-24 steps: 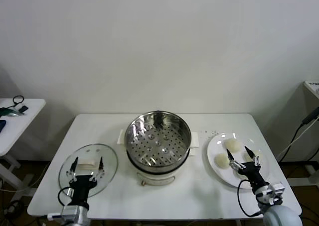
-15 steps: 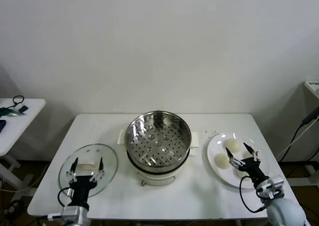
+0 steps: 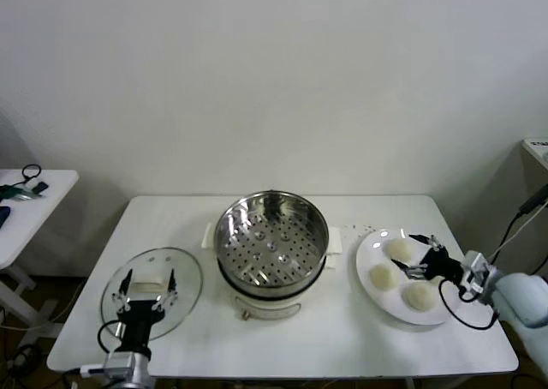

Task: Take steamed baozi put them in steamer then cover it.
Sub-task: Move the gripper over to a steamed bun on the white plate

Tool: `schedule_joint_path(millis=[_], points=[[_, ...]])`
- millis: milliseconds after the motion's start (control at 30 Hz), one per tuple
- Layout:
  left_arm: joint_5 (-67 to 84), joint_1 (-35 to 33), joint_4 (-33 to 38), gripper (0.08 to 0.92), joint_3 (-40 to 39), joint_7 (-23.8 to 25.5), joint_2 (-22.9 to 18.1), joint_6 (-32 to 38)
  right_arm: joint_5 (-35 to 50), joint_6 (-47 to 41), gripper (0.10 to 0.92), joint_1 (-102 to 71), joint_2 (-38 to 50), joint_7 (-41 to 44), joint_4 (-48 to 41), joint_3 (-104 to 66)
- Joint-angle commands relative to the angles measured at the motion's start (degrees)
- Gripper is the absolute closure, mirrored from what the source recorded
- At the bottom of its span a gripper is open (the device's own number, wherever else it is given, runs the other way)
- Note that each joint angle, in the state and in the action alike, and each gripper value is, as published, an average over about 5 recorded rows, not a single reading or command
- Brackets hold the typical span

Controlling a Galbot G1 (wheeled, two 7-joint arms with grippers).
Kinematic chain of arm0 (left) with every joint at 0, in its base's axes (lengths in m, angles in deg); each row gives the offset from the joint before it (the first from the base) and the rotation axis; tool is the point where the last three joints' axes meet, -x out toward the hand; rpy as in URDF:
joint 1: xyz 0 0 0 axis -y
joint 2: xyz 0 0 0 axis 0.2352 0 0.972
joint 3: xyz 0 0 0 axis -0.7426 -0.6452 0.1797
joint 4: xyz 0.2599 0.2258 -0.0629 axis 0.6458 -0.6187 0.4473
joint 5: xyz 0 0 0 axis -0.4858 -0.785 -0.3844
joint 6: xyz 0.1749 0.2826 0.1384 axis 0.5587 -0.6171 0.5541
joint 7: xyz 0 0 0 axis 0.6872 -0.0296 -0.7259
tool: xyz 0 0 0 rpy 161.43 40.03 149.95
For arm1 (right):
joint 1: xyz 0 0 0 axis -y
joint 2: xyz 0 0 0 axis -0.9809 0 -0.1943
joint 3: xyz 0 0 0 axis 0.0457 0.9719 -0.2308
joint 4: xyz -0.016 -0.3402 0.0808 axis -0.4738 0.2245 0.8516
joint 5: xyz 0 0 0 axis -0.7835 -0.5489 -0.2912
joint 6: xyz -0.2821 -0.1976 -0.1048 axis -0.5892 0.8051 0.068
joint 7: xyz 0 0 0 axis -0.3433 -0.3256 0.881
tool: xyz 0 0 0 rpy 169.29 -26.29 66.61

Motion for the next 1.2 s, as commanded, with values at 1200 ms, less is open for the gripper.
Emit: schedule_joint_path(millis=[1200], points=[[2.48, 1.24, -3.18, 0.177, 2.97, -0.11, 1.18, -0.55, -25.82, 9.84, 0.203, 51.76, -21.85, 21.84, -45.22, 52.68]])
